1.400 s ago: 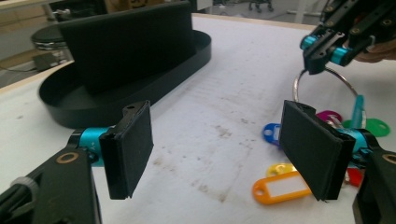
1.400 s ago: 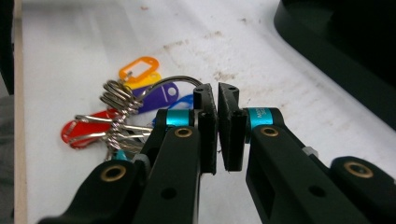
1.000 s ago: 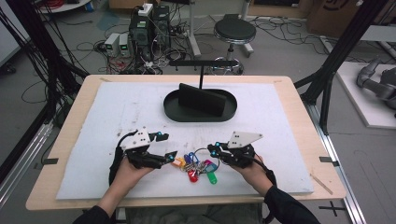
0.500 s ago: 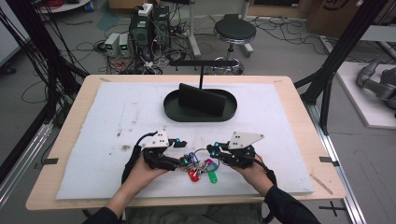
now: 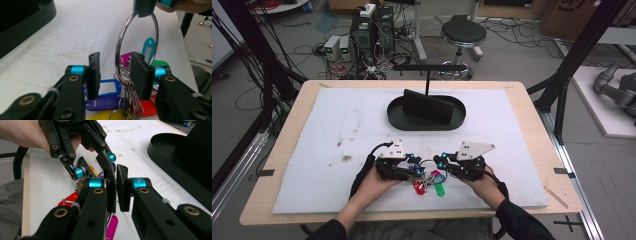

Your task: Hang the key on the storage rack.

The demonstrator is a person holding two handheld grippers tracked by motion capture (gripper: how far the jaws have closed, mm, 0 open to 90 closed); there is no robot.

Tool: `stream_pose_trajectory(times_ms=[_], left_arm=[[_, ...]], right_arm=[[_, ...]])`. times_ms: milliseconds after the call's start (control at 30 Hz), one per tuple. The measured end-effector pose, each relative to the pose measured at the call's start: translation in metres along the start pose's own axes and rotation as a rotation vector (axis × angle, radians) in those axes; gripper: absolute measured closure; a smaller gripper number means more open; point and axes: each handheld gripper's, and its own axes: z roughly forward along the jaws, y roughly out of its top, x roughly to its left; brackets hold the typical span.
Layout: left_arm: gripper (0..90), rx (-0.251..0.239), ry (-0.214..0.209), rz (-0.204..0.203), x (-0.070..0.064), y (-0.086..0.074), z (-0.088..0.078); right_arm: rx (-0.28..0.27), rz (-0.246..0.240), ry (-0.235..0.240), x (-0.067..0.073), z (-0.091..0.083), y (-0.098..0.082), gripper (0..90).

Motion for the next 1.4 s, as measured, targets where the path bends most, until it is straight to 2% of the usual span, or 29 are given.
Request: stream_pose_trajectory(times_ms=[233,333,700,800,867,933,1100,1267,1400], left_arm=[[76.5,0.011,-0.022,0.026,-0.001,0.000,-0.001],[81.9,0.015,-0.015,0.039,-0.001,0.000,-0.001],[85.6,-0.028,-0.013,0.019,0.000,-0.001,-0.006],[85.9,-0.043,-0.007,0.028,-0.001,0.000,-0.008],[86.3,-0.045,-0.012,0.038,-0.001,0.001,-0.009],[86.3,-0.046,-0.008,0.037,-0.002,0.001,-0.010],[86.4,-0.068,0.004,0.038,-0.002,0.002,-0.014],[86.5,-0.104,0.026,0.036,-0.001,0.006,-0.023],[86.6,-0.127,0.049,0.042,0.000,0.010,-0.031]], right_arm=[[0.002,-0.006,0.003,0.000,0.000,0.000,88.1],[0.002,-0.006,0.008,0.000,0.000,0.000,88.0],[0.002,-0.002,0.027,-0.002,0.000,-0.001,87.1],[-0.007,0.004,0.027,-0.003,0.000,-0.001,78.8],[-0.011,0.014,0.025,-0.004,-0.001,-0.001,75.3],[-0.020,0.031,0.023,-0.006,-0.002,-0.001,67.9],[-0.061,0.075,0.002,-0.013,-0.010,-0.002,54.9],[-0.118,0.139,-0.068,-0.027,-0.023,-0.006,49.0],[-0.140,0.210,-0.131,-0.041,-0.034,-0.012,45.4]])
